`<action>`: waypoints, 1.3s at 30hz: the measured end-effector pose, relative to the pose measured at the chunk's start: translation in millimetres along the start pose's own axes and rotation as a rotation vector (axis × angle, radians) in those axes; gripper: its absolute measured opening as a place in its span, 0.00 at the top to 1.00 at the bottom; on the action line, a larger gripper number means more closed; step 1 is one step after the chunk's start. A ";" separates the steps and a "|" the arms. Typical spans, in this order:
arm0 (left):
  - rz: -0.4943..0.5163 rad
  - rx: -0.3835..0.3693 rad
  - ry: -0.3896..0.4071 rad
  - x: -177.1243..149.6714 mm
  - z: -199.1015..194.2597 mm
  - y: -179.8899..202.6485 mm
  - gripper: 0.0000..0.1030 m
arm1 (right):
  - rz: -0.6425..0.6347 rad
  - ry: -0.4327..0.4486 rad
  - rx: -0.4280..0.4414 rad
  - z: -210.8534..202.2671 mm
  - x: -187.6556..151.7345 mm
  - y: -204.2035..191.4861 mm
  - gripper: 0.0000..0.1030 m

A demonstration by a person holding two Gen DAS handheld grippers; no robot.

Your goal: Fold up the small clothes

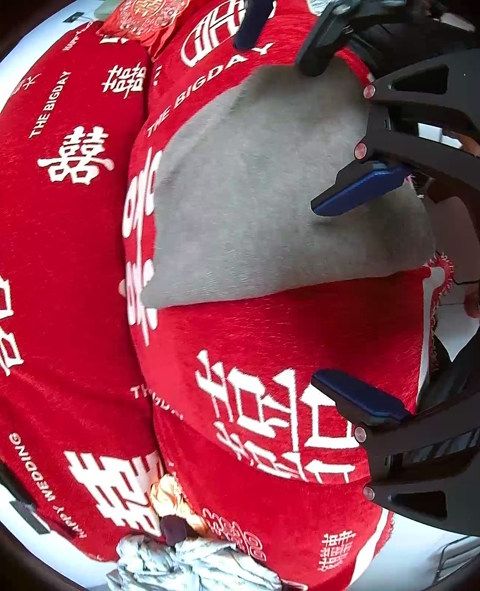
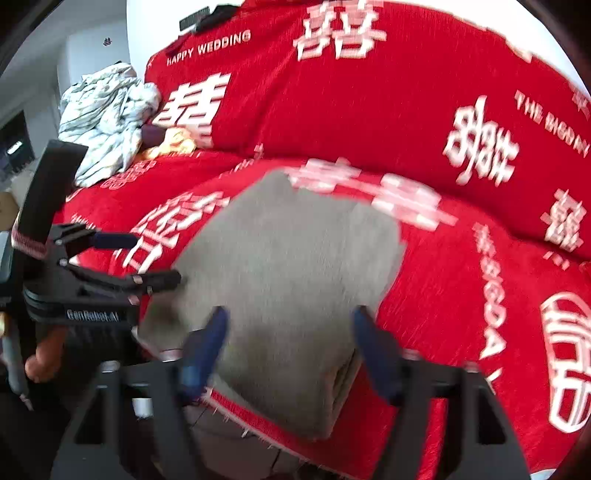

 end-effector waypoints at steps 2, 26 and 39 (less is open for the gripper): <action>-0.005 0.019 -0.006 2.3 0.1 1.7 0.17 | -0.012 -0.002 -0.024 -2.3 4.7 -7.5 0.21; -0.026 0.035 -0.086 -11.3 -3.6 23.1 0.17 | 0.075 -0.088 -0.111 -2.3 -7.5 -19.7 0.21; -0.025 0.020 -0.040 -10.6 -13.9 21.9 0.17 | 0.096 -0.082 -0.113 -4.5 -11.8 -17.8 0.21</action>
Point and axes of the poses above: each gripper's, at about its wrist camera, not at the fingertips, and z roughly the way its jaws point, y to its right, x to its top, the point moved 1 cm from there along z, roughly the way its jaws point, and after that the axes turned 5 degrees about x, right-handed, at the moved point
